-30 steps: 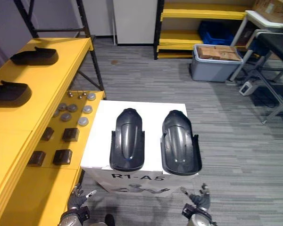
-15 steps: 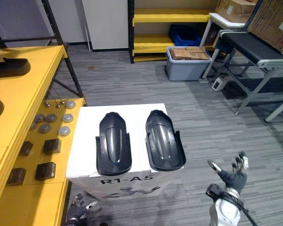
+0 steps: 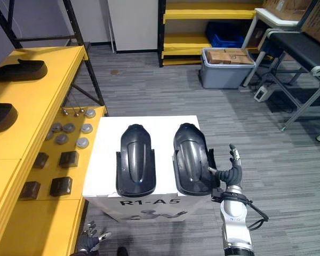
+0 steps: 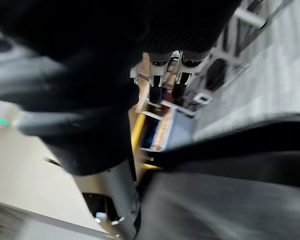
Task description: Walk over and take plastic housings, then place them on the shelf
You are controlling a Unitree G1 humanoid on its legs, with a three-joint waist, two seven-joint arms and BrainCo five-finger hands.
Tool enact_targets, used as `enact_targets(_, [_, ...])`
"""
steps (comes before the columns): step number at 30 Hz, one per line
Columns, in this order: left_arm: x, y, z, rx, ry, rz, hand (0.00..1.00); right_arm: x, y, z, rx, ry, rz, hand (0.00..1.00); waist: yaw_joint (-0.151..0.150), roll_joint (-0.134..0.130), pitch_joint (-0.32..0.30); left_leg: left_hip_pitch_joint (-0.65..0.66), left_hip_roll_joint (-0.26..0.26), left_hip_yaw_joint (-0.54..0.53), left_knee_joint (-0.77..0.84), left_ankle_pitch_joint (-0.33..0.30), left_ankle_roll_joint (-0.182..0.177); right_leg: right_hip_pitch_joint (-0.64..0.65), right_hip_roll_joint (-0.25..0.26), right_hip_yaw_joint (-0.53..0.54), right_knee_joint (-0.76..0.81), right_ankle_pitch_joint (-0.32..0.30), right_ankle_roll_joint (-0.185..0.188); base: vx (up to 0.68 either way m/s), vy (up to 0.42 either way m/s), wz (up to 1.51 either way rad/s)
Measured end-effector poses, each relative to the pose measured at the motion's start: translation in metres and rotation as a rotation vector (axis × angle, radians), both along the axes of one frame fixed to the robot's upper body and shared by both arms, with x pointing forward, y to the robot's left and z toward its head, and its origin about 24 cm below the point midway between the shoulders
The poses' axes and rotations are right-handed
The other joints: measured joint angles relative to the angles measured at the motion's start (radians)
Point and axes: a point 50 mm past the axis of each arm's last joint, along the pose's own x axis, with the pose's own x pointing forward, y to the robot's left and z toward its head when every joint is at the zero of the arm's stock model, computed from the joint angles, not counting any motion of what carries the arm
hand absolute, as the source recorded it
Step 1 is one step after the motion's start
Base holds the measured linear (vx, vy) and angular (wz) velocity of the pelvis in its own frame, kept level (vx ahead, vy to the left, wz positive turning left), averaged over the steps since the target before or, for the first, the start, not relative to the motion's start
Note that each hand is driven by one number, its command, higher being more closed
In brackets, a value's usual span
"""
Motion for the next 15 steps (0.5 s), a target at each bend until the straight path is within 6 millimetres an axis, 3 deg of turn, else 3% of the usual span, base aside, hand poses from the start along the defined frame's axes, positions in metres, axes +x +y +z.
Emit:
enact_targets(7, [-0.002, -0.002, -0.001, 0.001, 0.014, 0.0, 0.0, 0.003, 0.0, -0.022, -0.02, 0.123, -0.115, 0.0, 0.001, 0.017, 0.014, -0.017, -0.003, -0.02, -0.001, 0.017, 0.004, -0.009, -0.001, -0.002, -0.002, 0.0, 0.0, -0.06, 0.015, 0.06])
enact_targets(8, [-0.003, -0.002, -0.002, -0.001, 0.019, 0.0, 0.0, 0.006, -0.001, -0.023, -0.014, 0.132, -0.121, 1.0, 0.001, 0.018, 0.014, -0.018, -0.004, -0.025, -0.002, 0.017, 0.003, -0.008, 0.0, -0.002, -0.009, 0.0, 0.0, -0.06, 0.018, 0.02])
enact_targets(15, [-0.002, -0.003, -0.003, -0.014, 0.028, -0.012, 0.0, 0.018, -0.002, -0.029, 0.055, 0.169, -0.101, 1.0, 0.005, 0.016, 0.017, -0.024, -0.015, -0.059, -0.007, 0.019, 0.004, 0.011, -0.003, -0.003, -0.051, -0.005, 0.005, -0.05, 0.016, 0.01])
